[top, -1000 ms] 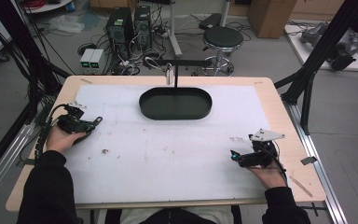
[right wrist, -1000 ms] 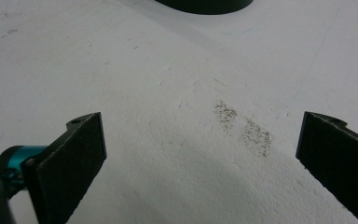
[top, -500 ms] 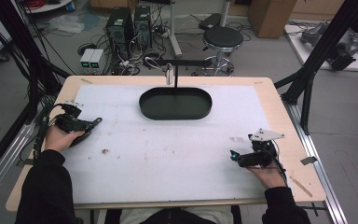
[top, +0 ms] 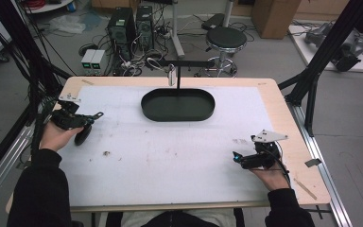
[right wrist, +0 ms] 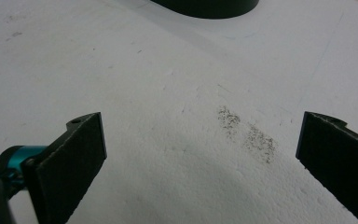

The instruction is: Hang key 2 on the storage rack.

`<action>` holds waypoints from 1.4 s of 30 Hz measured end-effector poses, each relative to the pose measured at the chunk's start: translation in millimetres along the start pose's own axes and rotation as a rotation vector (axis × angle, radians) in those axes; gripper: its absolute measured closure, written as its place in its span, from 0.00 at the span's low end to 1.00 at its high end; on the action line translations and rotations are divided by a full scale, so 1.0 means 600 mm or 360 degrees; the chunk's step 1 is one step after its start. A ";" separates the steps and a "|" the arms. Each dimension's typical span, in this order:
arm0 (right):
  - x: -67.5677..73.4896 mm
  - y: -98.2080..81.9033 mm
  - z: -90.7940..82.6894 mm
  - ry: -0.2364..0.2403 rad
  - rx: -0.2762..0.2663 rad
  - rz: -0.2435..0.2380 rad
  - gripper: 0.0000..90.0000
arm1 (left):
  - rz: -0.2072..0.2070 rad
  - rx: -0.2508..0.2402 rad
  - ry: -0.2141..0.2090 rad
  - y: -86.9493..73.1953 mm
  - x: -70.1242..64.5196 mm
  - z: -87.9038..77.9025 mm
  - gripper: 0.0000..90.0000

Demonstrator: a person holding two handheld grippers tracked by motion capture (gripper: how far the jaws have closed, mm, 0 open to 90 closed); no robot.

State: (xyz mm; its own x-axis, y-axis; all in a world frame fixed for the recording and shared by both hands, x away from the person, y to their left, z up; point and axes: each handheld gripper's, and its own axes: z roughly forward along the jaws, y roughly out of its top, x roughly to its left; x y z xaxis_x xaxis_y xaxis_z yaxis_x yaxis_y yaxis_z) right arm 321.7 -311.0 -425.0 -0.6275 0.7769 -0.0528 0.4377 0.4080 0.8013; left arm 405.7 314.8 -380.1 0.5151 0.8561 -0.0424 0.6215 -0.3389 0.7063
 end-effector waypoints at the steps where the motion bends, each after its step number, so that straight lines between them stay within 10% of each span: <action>1: 0.000 0.000 0.000 0.0001 -0.0001 -0.0003 0.01 | 0.0005 -0.0004 0.0004 0.002 -0.001 -0.002 0.95; 42: -0.001 0.001 -0.003 0.0008 -0.0027 0.0001 0.01 | 0.0369 -0.0235 0.0006 0.160 -0.096 -0.049 0.95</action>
State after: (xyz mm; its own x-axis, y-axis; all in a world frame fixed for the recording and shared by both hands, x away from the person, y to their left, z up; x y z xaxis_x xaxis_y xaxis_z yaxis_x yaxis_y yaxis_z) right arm 321.3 -312.2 -423.0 -0.6306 0.7745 -0.0493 0.4270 0.3992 0.8113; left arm 418.6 244.5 -289.3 0.6314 0.7636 0.1347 0.3945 -0.4659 0.7920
